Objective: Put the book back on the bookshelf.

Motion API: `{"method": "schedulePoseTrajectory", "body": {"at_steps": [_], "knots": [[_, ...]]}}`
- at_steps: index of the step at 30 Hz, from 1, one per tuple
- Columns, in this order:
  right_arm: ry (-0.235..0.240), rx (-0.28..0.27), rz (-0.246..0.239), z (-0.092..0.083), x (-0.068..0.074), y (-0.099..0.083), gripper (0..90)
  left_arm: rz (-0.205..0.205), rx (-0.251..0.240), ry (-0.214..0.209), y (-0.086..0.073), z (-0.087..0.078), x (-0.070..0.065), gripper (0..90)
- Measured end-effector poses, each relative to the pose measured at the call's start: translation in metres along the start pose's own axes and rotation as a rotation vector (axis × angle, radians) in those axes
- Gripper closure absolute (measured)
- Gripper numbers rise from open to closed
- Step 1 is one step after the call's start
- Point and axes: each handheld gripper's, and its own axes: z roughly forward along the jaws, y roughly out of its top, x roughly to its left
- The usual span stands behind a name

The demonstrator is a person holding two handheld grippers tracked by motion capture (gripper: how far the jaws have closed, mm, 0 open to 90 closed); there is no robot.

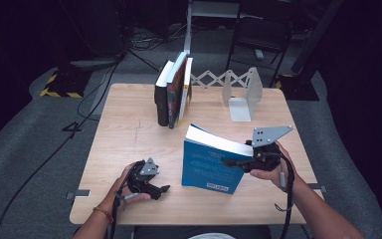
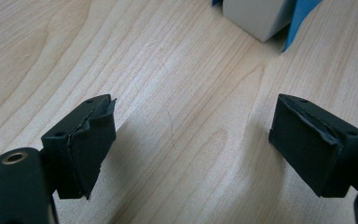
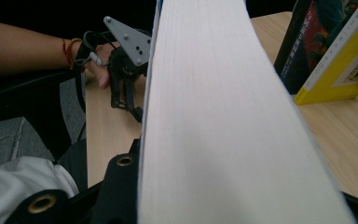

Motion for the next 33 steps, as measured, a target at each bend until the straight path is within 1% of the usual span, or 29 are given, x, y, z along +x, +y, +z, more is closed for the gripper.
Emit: {"method": "schedulePoseTrajectory", "body": {"at_steps": [1, 3, 7, 8, 9, 14, 16, 17, 18, 19, 23, 24, 25, 26, 27, 31, 33], "knots": [[-0.017, 0.004, -0.001, -0.003, 0.001, 0.002, 61.2, 0.000, 0.000, 0.000, 0.000, 0.000, 0.000, 14.4], [-0.024, 0.006, 0.000, -0.005, 0.001, 0.004, 61.3, 0.000, 0.000, 0.000, 0.000, 0.000, 0.000, 14.4], [-0.080, 0.030, -0.002, -0.016, 0.002, 0.011, 61.4, -0.001, 0.000, -0.001, 0.000, 0.000, 0.000, 14.4], [-0.106, 0.041, 0.002, -0.021, 0.002, 0.013, 61.4, -0.001, 0.000, -0.001, 0.000, 0.000, 0.000, 14.4], [-0.106, 0.041, 0.002, -0.021, 0.002, 0.013, 61.4, -0.001, 0.000, -0.001, 0.000, 0.000, 0.000, 14.4], [-0.155, 0.066, 0.013, -0.034, -0.002, 0.012, 61.4, 0.000, 0.000, -0.001, 0.000, 0.000, 0.000, 14.4], [-0.186, 0.075, 0.021, -0.041, -0.005, 0.012, 61.4, -0.001, 0.001, -0.002, 0.000, 0.000, 0.000, 14.3], [-0.186, 0.075, 0.021, -0.041, -0.005, 0.012, 61.4, -0.001, 0.001, -0.002, 0.000, 0.000, 0.000, 14.4], [-0.193, 0.081, 0.016, -0.043, -0.006, 0.011, 61.4, -0.001, 0.001, -0.002, 0.000, 0.000, 0.000, 14.4], [-0.210, 0.081, 0.027, -0.047, -0.008, 0.011, 61.4, -0.001, 0.001, -0.002, 0.000, 0.000, 0.000, 14.3], [-0.254, 0.081, 0.039, -0.059, -0.014, 0.010, 61.3, -0.001, 0.001, -0.002, 0.000, 0.000, 0.000, 14.4], [-0.277, 0.076, 0.052, -0.065, -0.017, 0.009, 61.3, -0.001, 0.000, -0.002, 0.000, 0.000, 0.000, 14.4], [-0.277, 0.076, 0.052, -0.065, -0.017, 0.009, 61.3, -0.001, 0.001, -0.002, 0.000, 0.000, 0.000, 14.4], [-0.304, 0.076, 0.069, -0.072, -0.021, 0.007, 61.3, -0.001, 0.000, -0.002, 0.000, 0.000, 0.000, 14.4], [-0.304, 0.076, 0.069, -0.072, -0.021, 0.007, 61.3, -0.001, 0.000, -0.002, 0.000, 0.000, 0.000, 14.4], [-0.366, 0.074, 0.097, -0.086, -0.031, 0.003, 61.3, -0.002, 0.000, -0.003, 0.000, 0.000, 0.000, 14.4], [-0.389, 0.074, 0.112, -0.092, -0.036, 0.002, 61.3, -0.002, 0.000, -0.003, 0.000, 0.000, 0.000, 14.3]]}}
